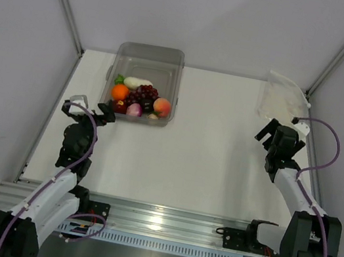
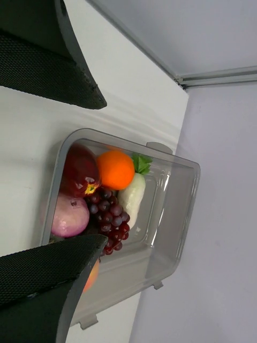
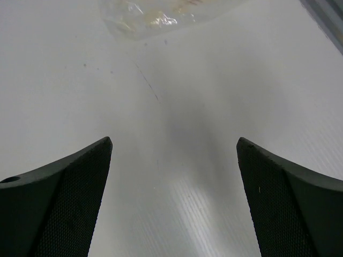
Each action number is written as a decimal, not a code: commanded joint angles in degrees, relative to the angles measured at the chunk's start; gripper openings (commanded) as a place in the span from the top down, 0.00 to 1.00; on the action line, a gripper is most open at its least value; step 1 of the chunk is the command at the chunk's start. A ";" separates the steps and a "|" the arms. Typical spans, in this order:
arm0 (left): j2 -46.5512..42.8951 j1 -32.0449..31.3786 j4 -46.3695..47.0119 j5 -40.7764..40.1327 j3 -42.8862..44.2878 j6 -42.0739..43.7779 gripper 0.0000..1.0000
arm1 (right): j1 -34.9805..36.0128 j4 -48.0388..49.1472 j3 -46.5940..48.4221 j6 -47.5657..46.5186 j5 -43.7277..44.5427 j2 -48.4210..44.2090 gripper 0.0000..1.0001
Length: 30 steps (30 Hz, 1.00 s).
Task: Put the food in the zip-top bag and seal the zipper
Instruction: Move the zipper food storage bag to the center of the board.
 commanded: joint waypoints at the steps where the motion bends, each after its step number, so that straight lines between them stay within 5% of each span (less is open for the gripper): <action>1: -1.82 -0.16 -10.58 0.25 4.54 -5.69 0.01 | -1.63 -6.35 1.68 2.44 -4.57 -0.28 0.01; 6: -2.27 -0.16 -20.42 1.84 9.64 -10.09 0.01 | -3.73 -9.42 5.71 2.25 -0.90 1.20 0.01; 11: -1.74 -0.16 -31.50 -4.32 14.29 -20.11 0.01 | -7.06 -14.51 15.19 2.77 -7.29 7.96 0.01; 22: 2.65 -0.07 -56.72 12.20 29.85 -23.72 0.01 | -11.55 -15.66 36.63 1.11 -9.24 27.73 0.01; 30: 4.76 1.33 -61.23 18.34 31.97 -26.19 0.01 | -15.77 -17.87 45.89 3.83 -12.06 38.56 0.01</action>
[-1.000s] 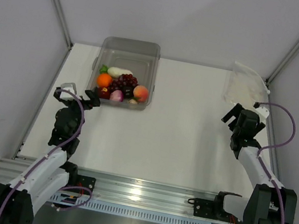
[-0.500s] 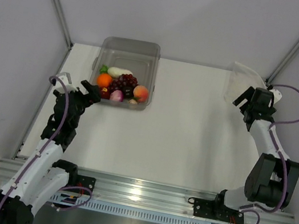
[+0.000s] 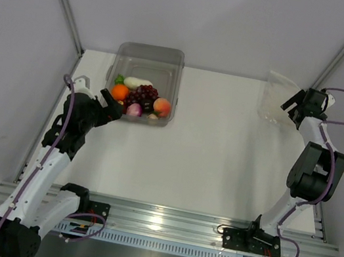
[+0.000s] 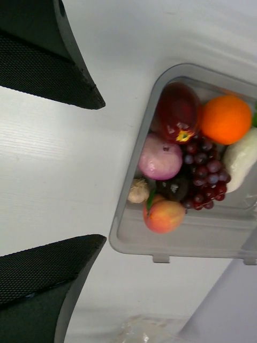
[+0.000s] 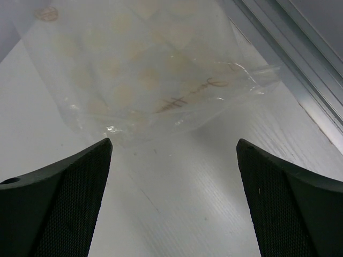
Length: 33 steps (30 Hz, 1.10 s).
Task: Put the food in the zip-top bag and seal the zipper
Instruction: Move the zipper food storage bag to the center of the board.
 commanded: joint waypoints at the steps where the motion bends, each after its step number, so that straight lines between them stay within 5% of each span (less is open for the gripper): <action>1: 0.00 0.76 -2.74 7.42 1.41 -0.76 0.00 | -1.33 0.71 2.44 1.43 -0.84 1.80 0.01; 8: 0.17 0.33 0.25 19.73 -0.17 -2.87 0.00 | -3.35 1.15 6.22 3.36 0.93 6.63 0.01; 21: 0.53 -0.20 -0.53 20.18 0.97 -0.41 0.01 | -5.37 2.48 10.88 2.57 0.13 14.63 0.03; 27: 0.70 -0.20 0.95 22.72 0.53 0.20 0.08 | -5.46 4.41 10.96 2.04 -3.03 16.30 0.21; 33: 0.26 -0.20 3.77 27.30 -0.87 0.38 0.22 | -5.46 5.47 10.09 1.52 -5.32 16.74 0.59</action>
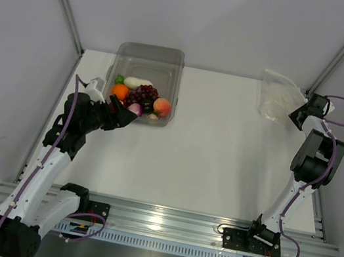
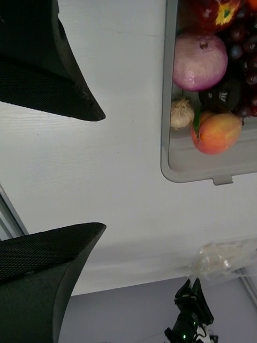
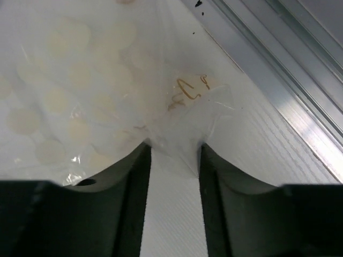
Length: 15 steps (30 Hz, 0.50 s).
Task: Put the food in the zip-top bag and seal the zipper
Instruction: Move the zipper food storage bag to the center of the board.
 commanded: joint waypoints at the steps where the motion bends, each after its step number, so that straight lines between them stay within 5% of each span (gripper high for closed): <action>1: -0.53 -0.16 3.46 4.52 -0.61 0.91 0.24 | -0.26 2.36 1.19 -0.47 -2.24 0.37 0.62; 8: -1.32 -0.16 6.18 9.53 -0.53 1.43 0.43 | 0.97 2.10 -1.62 -1.44 -4.70 -3.40 1.00; 15: -2.99 -0.25 9.62 14.28 -2.55 0.82 0.55 | 7.28 1.40 -12.16 -0.91 -4.62 -15.96 1.00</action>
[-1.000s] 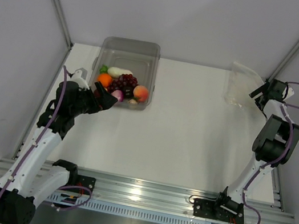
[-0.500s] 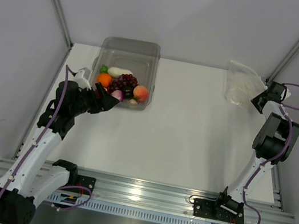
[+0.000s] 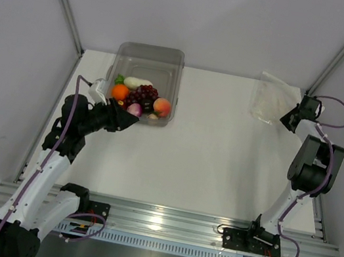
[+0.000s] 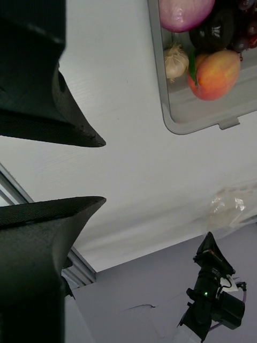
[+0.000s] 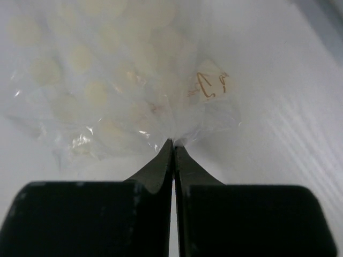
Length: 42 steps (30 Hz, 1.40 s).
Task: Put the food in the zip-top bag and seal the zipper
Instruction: Move the zipper food storage bag to the center of the board.
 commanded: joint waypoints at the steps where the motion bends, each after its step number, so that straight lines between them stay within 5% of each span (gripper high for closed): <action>1: -1.61 -0.20 3.78 4.55 -0.91 0.08 0.56 | 5.15 0.33 -4.36 -0.17 -0.68 -12.24 1.00; 10: -2.76 -0.55 5.63 7.64 -1.17 0.16 0.61 | 19.48 -9.33 -16.76 -2.72 -11.65 -30.64 1.00; 16: -2.32 -0.64 7.30 8.87 -1.53 -0.72 0.60 | 20.55 -18.65 -24.66 -5.09 -17.55 -38.82 1.00; 22: -1.88 -0.73 7.65 9.22 -1.00 -1.16 0.60 | 15.99 -26.48 -24.50 -1.76 -6.23 -38.39 1.00; 29: -3.28 -1.78 5.72 9.31 0.06 -0.45 0.60 | 11.40 -27.19 -13.80 -2.98 -3.05 -30.75 0.41; 31: -4.07 -2.05 5.45 9.31 0.06 -0.10 0.56 | 14.03 -28.50 -8.70 -2.81 -2.10 -28.21 0.37; 35: -4.43 -2.14 4.14 9.04 0.23 0.08 0.51 | 22.82 -30.08 -1.31 -2.81 6.68 -25.21 0.04; 42: -3.99 -2.14 3.96 8.43 0.41 -1.06 0.48 | 28.45 -34.74 14.33 7.20 7.41 -12.84 0.01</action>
